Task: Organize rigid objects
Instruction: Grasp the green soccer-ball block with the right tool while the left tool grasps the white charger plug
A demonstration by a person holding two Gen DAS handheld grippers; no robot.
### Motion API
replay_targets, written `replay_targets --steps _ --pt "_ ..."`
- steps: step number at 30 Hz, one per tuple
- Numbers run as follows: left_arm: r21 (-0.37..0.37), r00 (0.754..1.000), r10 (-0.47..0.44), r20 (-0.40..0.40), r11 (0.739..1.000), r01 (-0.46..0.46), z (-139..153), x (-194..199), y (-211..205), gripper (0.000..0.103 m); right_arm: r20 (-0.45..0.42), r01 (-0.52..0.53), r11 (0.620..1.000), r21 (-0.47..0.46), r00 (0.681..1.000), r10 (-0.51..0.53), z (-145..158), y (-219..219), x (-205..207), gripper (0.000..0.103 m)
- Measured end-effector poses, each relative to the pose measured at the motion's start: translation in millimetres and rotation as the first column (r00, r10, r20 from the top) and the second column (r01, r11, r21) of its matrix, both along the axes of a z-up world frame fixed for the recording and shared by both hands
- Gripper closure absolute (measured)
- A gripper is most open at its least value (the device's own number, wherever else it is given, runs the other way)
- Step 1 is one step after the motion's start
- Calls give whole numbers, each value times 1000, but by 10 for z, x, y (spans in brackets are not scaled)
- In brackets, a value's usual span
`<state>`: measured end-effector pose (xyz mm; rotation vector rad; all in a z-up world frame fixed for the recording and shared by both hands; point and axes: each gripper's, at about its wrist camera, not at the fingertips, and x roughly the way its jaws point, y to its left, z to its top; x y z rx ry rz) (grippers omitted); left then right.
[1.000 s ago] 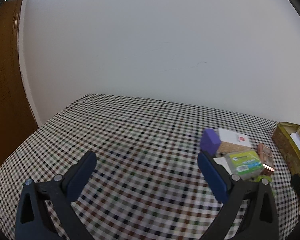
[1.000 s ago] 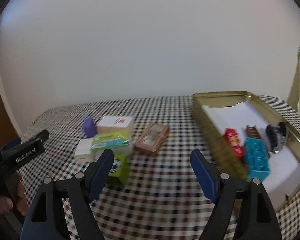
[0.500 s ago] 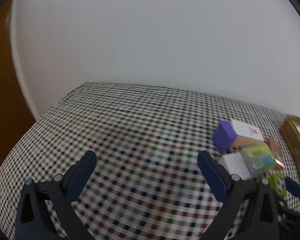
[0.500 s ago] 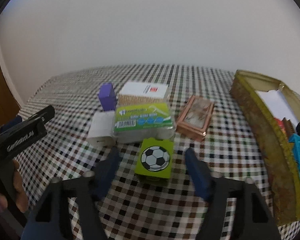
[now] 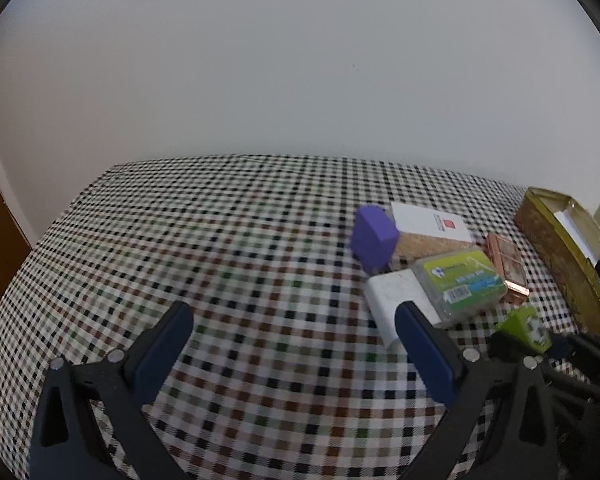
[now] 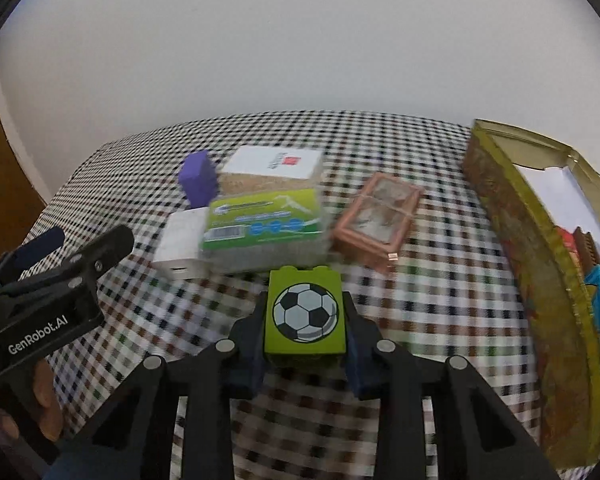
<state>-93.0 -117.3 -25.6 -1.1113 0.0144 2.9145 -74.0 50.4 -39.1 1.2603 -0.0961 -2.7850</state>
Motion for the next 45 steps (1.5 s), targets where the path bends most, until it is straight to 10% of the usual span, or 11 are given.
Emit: replay_targets --steps 13,19,23,25,33,45 --pt "-71 992 23 122 997 -15 -159 -379 479 8 -82 24 1000 17 996 -23 127 273 112 69" --pt "12 977 72 199 997 -76 -248 -544 388 16 -88 20 1000 11 996 -19 99 327 113 69" --pt "-7 984 38 174 999 -38 -223 -481 421 37 -79 26 1000 -9 997 -27 73 360 100 69" --pt "-15 987 33 156 999 -31 -194 -403 405 67 -79 30 999 -20 996 -31 75 373 99 69" --pt "145 990 81 118 985 -98 -158 -341 93 67 -168 6 997 -79 986 -19 226 415 190 69" --pt "151 984 114 -139 984 -93 188 122 194 67 -422 -65 996 -67 906 31 558 336 536 69"
